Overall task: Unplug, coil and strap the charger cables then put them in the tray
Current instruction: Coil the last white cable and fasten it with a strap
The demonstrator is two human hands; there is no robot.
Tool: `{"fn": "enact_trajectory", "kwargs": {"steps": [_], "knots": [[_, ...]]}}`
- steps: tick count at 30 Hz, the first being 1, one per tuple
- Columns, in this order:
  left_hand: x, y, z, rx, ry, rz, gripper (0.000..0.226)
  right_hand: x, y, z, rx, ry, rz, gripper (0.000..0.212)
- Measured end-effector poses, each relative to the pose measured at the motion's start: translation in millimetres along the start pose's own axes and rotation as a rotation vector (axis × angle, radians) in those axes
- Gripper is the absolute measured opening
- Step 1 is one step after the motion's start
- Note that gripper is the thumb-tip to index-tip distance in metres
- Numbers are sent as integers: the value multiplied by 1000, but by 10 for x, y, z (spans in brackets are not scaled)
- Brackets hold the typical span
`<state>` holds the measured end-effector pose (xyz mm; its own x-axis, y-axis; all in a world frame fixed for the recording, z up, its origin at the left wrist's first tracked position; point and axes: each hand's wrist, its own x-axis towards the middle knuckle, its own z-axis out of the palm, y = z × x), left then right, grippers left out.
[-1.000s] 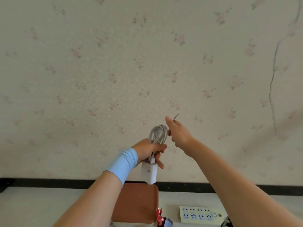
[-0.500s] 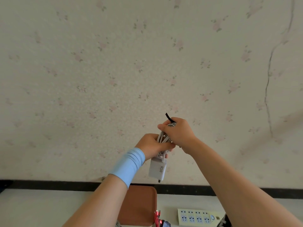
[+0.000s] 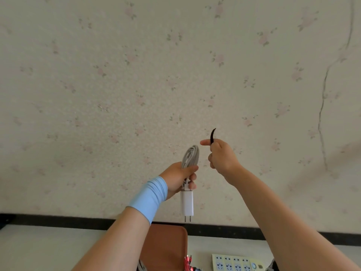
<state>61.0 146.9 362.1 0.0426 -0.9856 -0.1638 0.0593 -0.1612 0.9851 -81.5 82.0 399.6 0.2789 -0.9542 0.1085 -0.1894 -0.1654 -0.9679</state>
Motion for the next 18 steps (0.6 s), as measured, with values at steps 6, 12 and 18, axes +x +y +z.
{"fn": "enact_trajectory", "kwargs": {"steps": [6,12,18], "knots": [[28,17,-74,-104,94,15,15,-145,-81,-6,-3,-84,-161,20],[56,16,-12,146,149,96,23,-279,-84,154,-125,-134,-132,7],[-11,65,-98,354,40,148,14,-265,-67,227,-104,-37,-3,19]]}}
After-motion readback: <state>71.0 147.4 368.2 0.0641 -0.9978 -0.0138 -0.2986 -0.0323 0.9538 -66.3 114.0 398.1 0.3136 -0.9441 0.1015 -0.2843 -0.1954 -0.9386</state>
